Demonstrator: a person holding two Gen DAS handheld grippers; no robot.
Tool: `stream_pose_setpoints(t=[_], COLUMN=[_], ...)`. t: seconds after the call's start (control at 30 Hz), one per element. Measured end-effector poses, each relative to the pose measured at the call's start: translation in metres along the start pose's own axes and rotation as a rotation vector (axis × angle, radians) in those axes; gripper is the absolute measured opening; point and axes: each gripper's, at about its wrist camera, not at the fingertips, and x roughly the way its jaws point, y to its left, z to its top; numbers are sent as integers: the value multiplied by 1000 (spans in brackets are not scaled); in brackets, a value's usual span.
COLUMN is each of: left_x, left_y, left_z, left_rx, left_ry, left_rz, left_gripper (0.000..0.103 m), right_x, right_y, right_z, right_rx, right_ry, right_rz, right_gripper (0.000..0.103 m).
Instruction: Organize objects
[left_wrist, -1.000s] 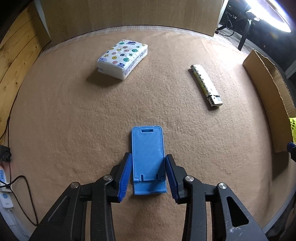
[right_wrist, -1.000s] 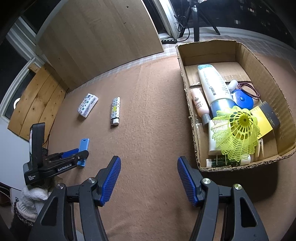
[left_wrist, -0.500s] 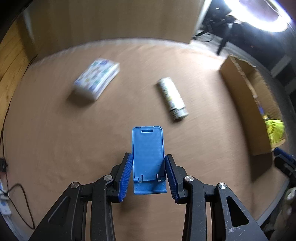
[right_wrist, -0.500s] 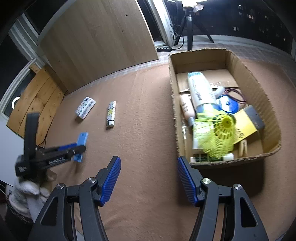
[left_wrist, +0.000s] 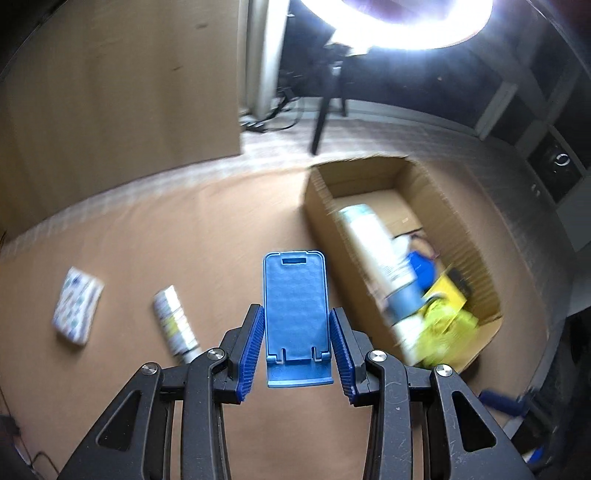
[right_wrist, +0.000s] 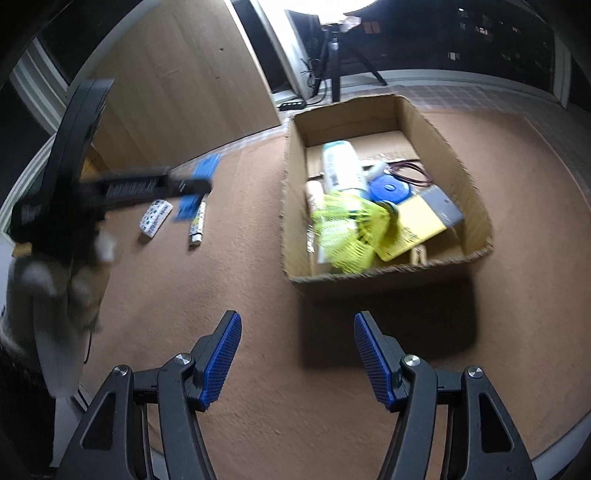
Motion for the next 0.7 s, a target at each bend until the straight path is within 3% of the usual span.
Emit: stream_pose_setpoints(t=[0.27,0.63,0.7], left_x=[41,79,77], left_y=[-71,-108,-108], left_z=[35,51,51], left_rx=[66,103,107], left_ry=[42,64,62], left_rz=[-72,-72,-87], left_gripper=[39,40,56], right_x=[-10,-16,-15], right_y=[-29,-61,-63], right_z=[-11,-17,-17], right_rx=[46,90,97], right_ry=[3,7,5], right_rz=[-27,-54,-50], right_gripper=[60,60,60])
